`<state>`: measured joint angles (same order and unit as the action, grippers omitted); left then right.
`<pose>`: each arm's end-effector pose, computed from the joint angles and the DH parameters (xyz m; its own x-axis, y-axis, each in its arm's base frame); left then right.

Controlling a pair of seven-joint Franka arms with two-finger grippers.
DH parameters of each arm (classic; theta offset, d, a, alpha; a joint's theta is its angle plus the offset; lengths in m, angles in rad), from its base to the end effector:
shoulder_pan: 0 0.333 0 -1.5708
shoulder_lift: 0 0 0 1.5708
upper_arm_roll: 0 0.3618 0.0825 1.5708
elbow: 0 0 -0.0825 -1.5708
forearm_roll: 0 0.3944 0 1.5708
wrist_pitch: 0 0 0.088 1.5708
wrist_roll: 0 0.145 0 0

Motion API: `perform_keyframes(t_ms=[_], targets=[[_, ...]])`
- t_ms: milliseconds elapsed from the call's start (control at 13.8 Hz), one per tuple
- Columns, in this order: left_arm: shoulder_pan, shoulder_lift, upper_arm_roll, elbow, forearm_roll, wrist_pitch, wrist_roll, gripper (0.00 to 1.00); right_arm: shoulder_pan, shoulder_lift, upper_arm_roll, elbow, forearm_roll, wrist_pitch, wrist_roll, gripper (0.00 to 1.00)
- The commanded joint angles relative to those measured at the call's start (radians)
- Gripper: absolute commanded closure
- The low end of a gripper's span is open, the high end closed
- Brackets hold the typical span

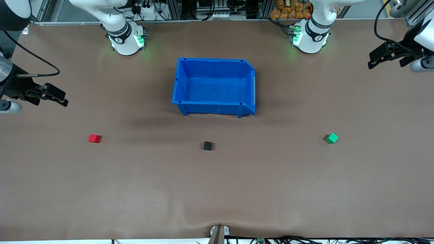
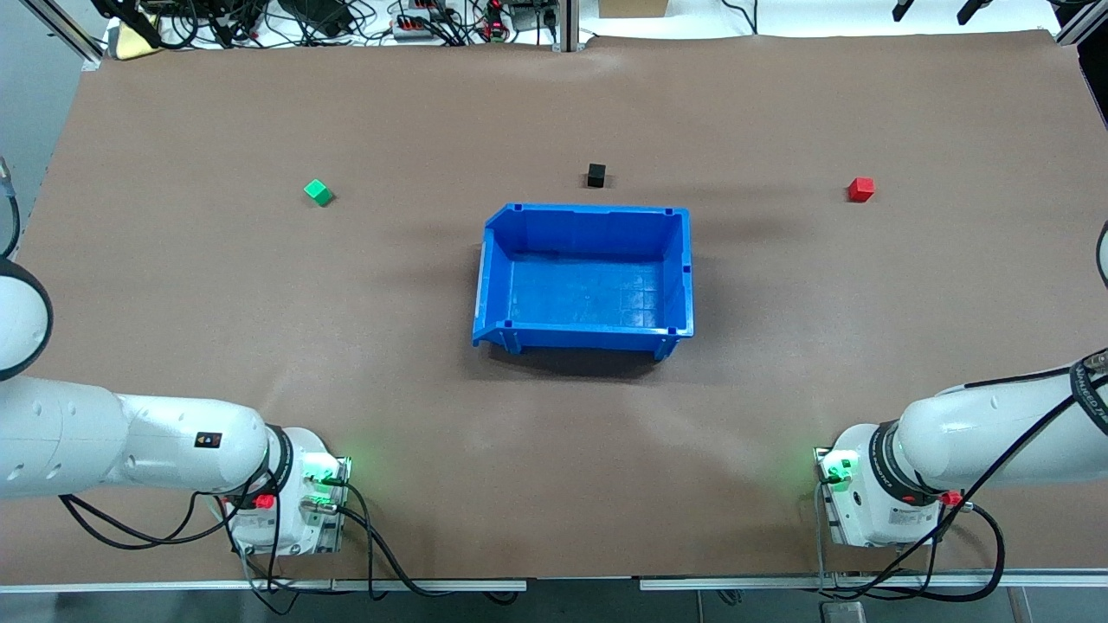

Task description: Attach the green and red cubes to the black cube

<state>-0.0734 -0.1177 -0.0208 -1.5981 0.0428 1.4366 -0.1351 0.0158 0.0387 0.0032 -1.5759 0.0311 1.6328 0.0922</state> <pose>0.5047 -0.0418 0.6712 0.9982 0.0468 -0.0372 0.0449 -0.9977 -0.0505 0.5845 0.0154 0.6132 0.9971 -0.0750 0.0152 -0.0745 -0.9967 -0.0327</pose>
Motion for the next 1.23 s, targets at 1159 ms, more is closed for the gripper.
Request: perform_keyframes(t_ms=[1159], targets=[[0.01, 0.05, 0.002, -0.071, 0.015, 0.088, -0.106, 0.0, -0.043, 0.317, -0.005, 0.042, -0.076, 0.206, -0.012, 0.0]])
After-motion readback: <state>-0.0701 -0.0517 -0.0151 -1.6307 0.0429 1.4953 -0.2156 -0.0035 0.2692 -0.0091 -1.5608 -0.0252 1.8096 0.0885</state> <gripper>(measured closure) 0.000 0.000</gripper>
